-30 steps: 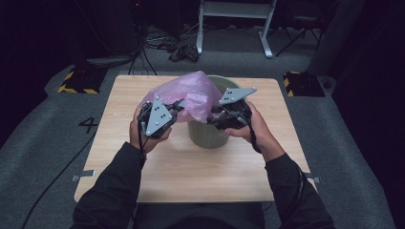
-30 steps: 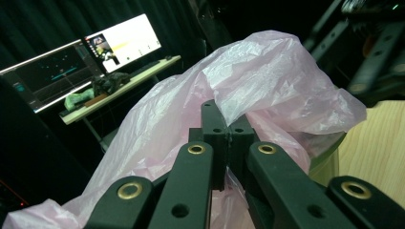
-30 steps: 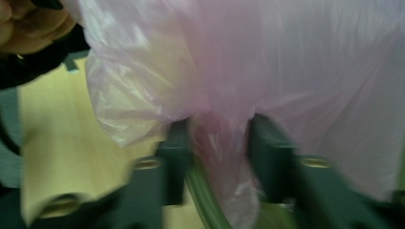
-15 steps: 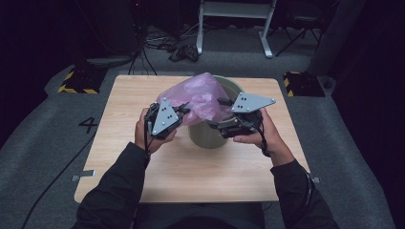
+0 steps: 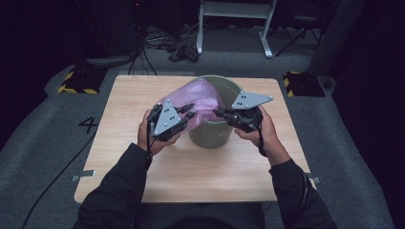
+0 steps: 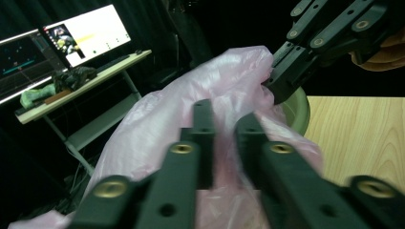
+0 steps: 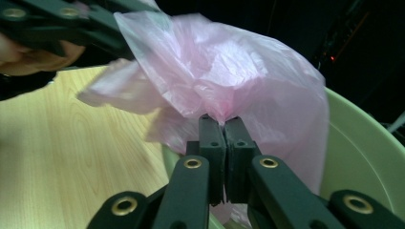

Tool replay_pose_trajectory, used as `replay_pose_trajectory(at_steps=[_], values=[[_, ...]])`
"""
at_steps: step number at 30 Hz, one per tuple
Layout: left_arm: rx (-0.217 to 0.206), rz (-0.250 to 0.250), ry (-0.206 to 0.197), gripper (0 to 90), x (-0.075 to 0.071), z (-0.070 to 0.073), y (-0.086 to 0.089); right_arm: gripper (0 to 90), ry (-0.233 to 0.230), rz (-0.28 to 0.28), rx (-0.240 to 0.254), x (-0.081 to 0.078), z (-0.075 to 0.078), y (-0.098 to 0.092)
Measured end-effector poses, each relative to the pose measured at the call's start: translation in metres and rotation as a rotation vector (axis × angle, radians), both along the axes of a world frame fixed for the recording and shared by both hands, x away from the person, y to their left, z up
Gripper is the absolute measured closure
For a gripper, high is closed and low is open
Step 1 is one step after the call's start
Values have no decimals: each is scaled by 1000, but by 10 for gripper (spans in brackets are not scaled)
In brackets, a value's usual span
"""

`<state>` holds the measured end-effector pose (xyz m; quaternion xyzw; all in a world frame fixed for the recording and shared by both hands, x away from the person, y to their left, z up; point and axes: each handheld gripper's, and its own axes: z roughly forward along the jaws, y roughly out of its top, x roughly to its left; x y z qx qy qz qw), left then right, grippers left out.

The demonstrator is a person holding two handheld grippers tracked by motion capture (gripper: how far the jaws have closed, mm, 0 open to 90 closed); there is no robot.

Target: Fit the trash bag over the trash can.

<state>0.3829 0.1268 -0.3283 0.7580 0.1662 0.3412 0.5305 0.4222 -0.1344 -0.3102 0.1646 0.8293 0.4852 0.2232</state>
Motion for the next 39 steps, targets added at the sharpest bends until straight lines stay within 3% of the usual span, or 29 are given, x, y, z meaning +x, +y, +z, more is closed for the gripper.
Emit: replay_pose_trajectory(at_steps=[1, 6, 11, 15, 16, 20, 24, 26, 29, 32, 35, 39], values=[[-2, -2, 15, 633, -1, 0, 2, 893, 5, -8, 2, 1, -1, -2], [-28, -34, 58, 415, -13, -1, 20, 897, 38, -72, 10, 8, -3, -17], [-27, -48, 73, 310, -30, -5, 45, 897, 58, -121, 2, 17, -6, -29], [-30, -34, 103, 287, -35, -13, 60, 897, 78, -144, -3, 25, -8, -37], [-17, -20, 111, 282, -33, -15, 62, 896, 87, -147, -5, 27, -8, -39], [-51, -26, 169, 275, -23, -25, 70, 895, 96, -174, -22, 34, -12, -44], [-23, -44, 190, 267, -15, -33, 65, 892, 110, -200, -23, 40, -14, -51], [-8, -51, 181, 268, -13, -35, 60, 885, 113, -211, -22, 42, -14, -54], [10, -29, 158, 323, -11, -35, 50, 826, 105, -221, -23, 43, -14, -56], [15, -12, 138, 445, -9, -32, 43, 665, 86, -242, -13, 42, -14, -59], [20, -25, 120, 591, -8, -29, 39, 506, 56, -241, 1, 37, -12, -63], [30, -21, 100, 751, -7, -25, 34, 386, 24, -217, -18, 27, -9, -67]])
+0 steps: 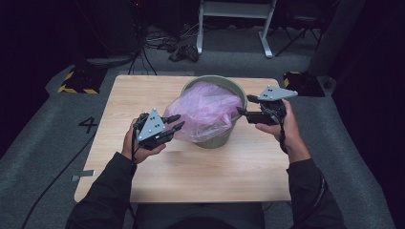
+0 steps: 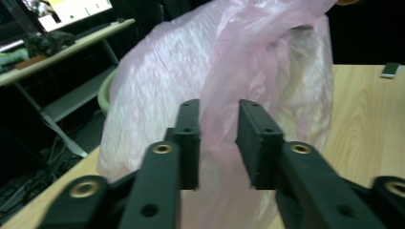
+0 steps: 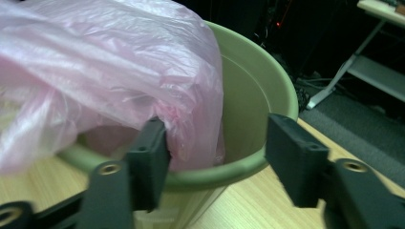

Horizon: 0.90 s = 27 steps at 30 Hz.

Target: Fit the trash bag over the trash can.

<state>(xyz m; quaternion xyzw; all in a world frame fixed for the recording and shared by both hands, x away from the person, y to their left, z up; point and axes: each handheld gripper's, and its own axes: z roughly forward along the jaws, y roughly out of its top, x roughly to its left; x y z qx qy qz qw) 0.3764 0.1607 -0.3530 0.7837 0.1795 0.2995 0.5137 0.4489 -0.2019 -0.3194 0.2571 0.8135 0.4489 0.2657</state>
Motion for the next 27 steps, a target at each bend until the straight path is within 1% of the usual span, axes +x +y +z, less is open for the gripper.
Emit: replay_pose_trajectory(at_steps=[1, 3, 5, 7, 8, 10, 11, 12, 14, 15, 18, 20, 22, 25, 26, 27], values=[[9, 0, -6, 793, 0, 1, -1, 371, -6, 1, 2, -3, 1, -2], [17, -3, -14, 833, 1, 2, -4, 328, -20, 15, 12, -10, 2, -5], [30, -8, -14, 881, 2, 2, -6, 310, -41, 20, -12, -17, 3, -7], [34, -4, -15, 896, 2, 2, -8, 283, -59, 6, -44, -21, 3, -8], [33, -7, -14, 898, 2, 3, -8, 282, -62, -1, -46, -23, 3, -10], [27, -7, -14, 899, 2, 4, -9, 290, -58, -1, -16, -27, 5, -14], [24, -8, -17, 900, 2, 5, -9, 303, -59, 17, 6, -32, 5, -16], [20, -11, -11, 900, 1, 6, -10, 318, -57, 29, 18, -35, 5, -16], [21, -13, -16, 900, 2, 8, -11, 325, -52, 69, 43, -45, 4, -16], [23, -15, -18, 900, 2, 9, -12, 326, -47, 92, 51, -49, 3, -15], [29, -17, -24, 900, 2, 11, -17, 315, -48, 136, 58, -60, -4, -7], [27, -25, -26, 900, 1, 12, -21, 297, -38, 159, 59, -64, -11, -1], [23, -36, -26, 900, 1, 13, -24, 288, -31, 165, 71, -66, -17, 3], [25, -49, -29, 900, 1, 15, -29, 279, -11, 170, 113, -66, -25, 8], [24, -55, -27, 900, 1, 16, -30, 278, 1, 169, 143, -65, -27, 9], [22, -57, -30, 900, 1, 16, -32, 275, 8, 172, 158, -65, -29, 9]])
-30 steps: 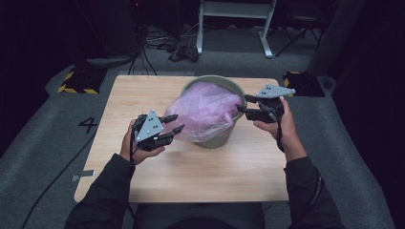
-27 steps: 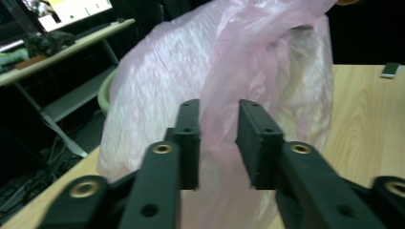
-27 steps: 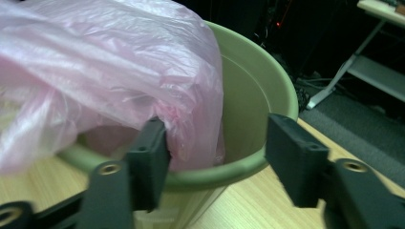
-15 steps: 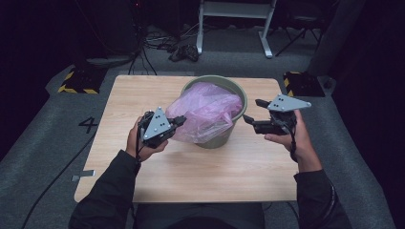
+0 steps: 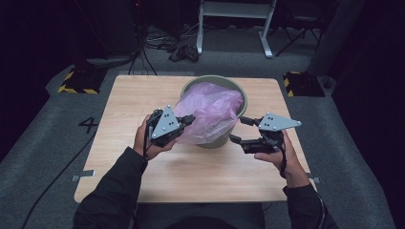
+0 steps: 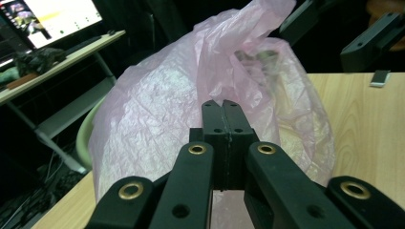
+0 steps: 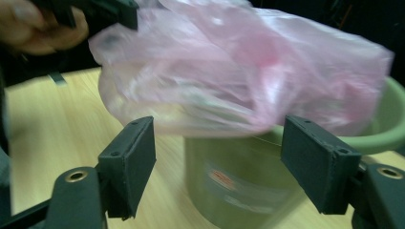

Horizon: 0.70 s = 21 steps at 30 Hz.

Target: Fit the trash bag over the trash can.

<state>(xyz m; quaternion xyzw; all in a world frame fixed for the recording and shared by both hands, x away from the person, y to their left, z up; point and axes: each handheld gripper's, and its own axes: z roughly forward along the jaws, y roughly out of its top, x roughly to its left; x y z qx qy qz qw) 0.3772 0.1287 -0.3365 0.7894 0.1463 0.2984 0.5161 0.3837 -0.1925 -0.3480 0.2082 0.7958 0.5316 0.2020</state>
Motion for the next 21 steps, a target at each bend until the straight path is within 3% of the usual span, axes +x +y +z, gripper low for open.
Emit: replay_pose_trajectory(at_steps=[3, 5, 10, 13, 21], values=[[-1, -15, 0, 900, -1, 2, -5, 263, -5, -35, 0, 0, -2, 4], [-3, -29, -4, 900, -2, 3, -7, 263, 6, -60, 30, 2, -2, 3], [-5, -48, -13, 900, -4, 4, -15, 295, -14, -179, 47, 8, 1, -1], [-2, -59, -14, 900, -4, 4, -19, 410, -1, -199, 37, 10, 0, -2], [12, -61, -10, 900, 1, 5, -21, 865, 50, -200, 8, 17, -4, -5]])
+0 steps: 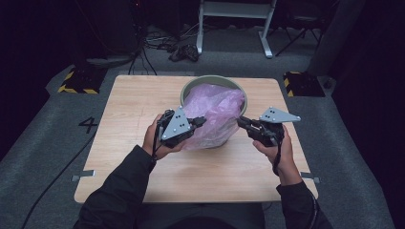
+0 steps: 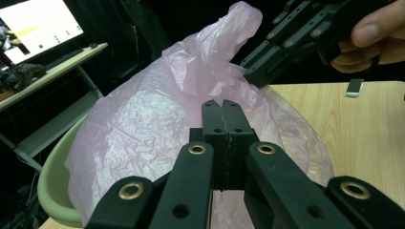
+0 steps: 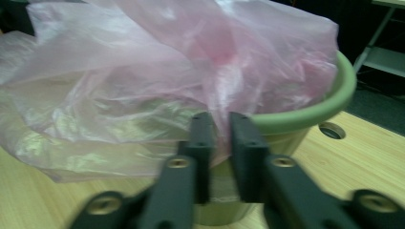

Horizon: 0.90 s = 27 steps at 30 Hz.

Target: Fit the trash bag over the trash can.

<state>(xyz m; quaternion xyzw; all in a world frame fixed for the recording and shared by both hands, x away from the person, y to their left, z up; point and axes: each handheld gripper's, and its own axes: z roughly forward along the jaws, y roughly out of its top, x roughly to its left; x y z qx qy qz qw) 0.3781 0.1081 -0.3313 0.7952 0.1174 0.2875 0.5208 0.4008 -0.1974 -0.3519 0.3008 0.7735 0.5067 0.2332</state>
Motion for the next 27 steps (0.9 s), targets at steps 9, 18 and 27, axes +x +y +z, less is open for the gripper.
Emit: replay_pose_trajectory(at_steps=[9, 18, 27], values=[[-13, 69, 32, 900, 29, 10, 22, 900, 18, -91, 7, 19, -1, -26], [103, 159, 8, 900, 61, 12, 26, 900, 18, -163, -46, 40, 1, -37], [-114, 134, 141, 364, 47, 13, 55, 900, 2, -170, -16, 36, 9, -38]])
